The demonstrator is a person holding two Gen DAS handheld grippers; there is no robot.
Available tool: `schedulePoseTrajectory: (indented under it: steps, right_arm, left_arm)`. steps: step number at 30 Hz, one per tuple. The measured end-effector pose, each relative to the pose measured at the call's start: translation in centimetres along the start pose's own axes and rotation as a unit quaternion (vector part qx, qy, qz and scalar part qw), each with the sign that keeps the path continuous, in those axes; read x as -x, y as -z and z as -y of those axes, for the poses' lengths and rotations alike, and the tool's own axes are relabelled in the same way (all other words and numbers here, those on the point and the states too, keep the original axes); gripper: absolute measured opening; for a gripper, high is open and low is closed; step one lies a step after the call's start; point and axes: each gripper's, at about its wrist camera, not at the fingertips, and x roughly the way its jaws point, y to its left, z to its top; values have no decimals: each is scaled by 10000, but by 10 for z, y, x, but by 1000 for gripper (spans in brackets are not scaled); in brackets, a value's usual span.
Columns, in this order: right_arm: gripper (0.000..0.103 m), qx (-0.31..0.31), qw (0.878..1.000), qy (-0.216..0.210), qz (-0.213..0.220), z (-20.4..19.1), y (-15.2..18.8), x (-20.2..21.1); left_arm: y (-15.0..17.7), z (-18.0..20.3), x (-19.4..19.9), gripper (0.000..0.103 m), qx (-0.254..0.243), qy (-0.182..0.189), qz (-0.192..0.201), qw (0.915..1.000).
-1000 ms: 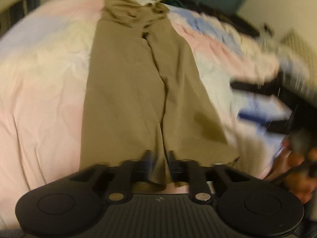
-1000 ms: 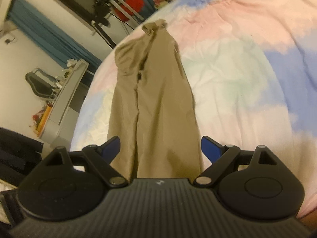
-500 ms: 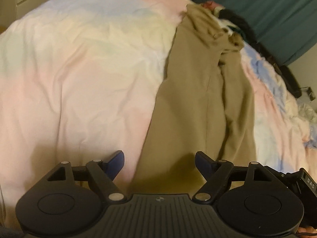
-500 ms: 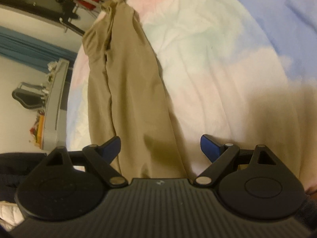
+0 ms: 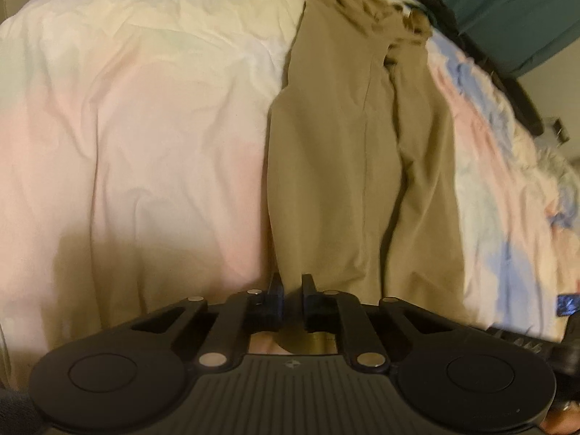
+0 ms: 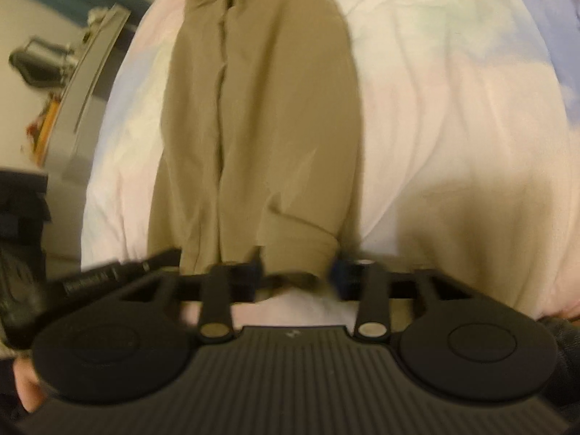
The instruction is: Fold clothes
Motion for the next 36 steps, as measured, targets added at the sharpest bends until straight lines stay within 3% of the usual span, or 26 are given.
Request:
schedulePoseTrajectory:
  steps: [5, 8, 14, 18, 24, 27, 32, 36]
  right_arm:
    - [13, 422, 9975, -24, 574, -16, -9, 37]
    - [12, 920, 9904, -88, 1031, -34, -16, 73]
    - [12, 1556, 9715, -422, 1738, -66, -27, 152]
    - [11, 1820, 9642, -529, 1853, -67, -13, 177]
    - [12, 1729, 9695, -842, 1523, -40, 60, 180]
    - [12, 1514, 9734, -939, 1440, -29, 78, 181]
    - [12, 1405, 9733, -1000, 1518, -33, 48, 182]
    - [12, 1384, 9744, -921, 1513, -47, -5, 167]
  left_arm:
    - [-11, -17, 38, 5, 682, 857, 453, 9930]
    - [-18, -6, 76, 4, 619, 1298, 802, 9864]
    - [-30, 21, 138, 3, 435, 1701, 1348, 9752]
    - [-14, 18, 160, 3, 359, 1835, 1391, 9725]
    - [62, -15, 181, 3, 678, 2070, 1275, 9676]
    - [77, -22, 182, 3, 906, 2210, 1265, 9628]
    - [40, -7, 175, 3, 820, 2096, 1408, 9641]
    - [-16, 17, 158, 3, 573, 1811, 1472, 9707]
